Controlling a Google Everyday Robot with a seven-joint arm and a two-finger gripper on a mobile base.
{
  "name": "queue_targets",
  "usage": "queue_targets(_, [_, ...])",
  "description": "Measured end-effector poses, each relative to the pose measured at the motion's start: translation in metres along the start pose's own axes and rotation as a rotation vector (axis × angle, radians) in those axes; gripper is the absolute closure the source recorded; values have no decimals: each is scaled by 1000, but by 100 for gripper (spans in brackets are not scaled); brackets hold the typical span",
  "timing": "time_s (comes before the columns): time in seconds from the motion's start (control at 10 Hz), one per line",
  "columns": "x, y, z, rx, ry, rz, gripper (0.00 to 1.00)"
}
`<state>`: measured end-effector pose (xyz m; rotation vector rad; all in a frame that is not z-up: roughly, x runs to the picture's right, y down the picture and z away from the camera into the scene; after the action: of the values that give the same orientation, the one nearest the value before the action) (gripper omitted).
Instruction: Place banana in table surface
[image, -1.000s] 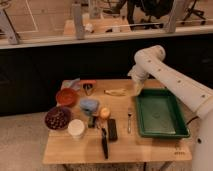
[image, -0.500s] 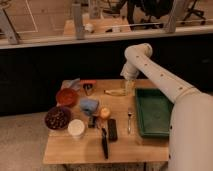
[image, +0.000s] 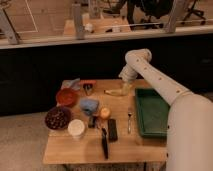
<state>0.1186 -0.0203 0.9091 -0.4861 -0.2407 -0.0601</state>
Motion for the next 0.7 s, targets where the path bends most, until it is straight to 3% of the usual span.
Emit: queue_targets(0.7, [4,-13,37,5,20,41,20])
